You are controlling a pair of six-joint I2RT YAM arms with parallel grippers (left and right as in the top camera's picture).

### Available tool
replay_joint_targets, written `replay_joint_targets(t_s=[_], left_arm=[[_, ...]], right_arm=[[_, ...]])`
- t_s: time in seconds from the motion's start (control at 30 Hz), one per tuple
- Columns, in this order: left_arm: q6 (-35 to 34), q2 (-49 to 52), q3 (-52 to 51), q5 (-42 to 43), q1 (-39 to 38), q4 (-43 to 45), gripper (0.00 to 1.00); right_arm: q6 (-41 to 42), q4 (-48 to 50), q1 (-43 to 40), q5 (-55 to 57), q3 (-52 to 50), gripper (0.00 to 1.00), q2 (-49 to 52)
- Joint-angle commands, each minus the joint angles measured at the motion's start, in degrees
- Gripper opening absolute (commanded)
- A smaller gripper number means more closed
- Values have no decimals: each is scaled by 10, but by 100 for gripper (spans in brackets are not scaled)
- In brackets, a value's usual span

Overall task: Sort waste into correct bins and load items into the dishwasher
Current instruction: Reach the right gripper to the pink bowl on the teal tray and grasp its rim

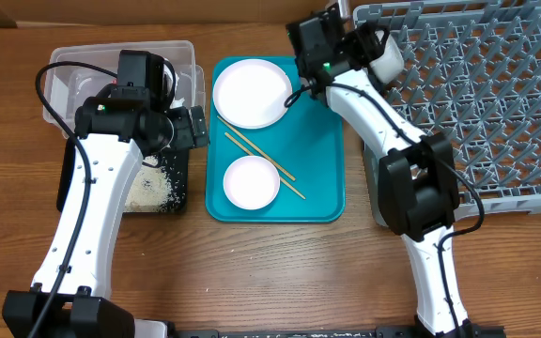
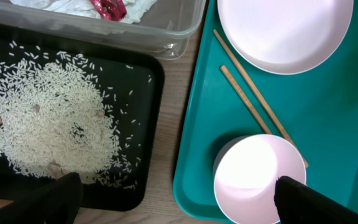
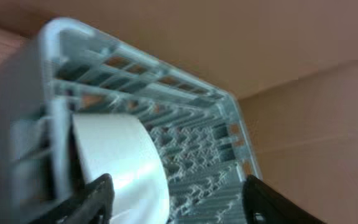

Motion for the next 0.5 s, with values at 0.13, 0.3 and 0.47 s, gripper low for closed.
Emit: replay_joint_targets(t_s=[0.13, 0.3, 0.47], left_arm=[[-5, 2, 12, -5, 0, 1, 100], [-5, 2, 12, -5, 0, 1, 100], [-6, 2, 12, -5, 0, 1, 100]], right_arm=[[197, -131, 11, -372, -4, 100, -130], [243, -225, 6, -707, -4, 100, -184], [249, -310, 7, -843, -14, 78, -179]])
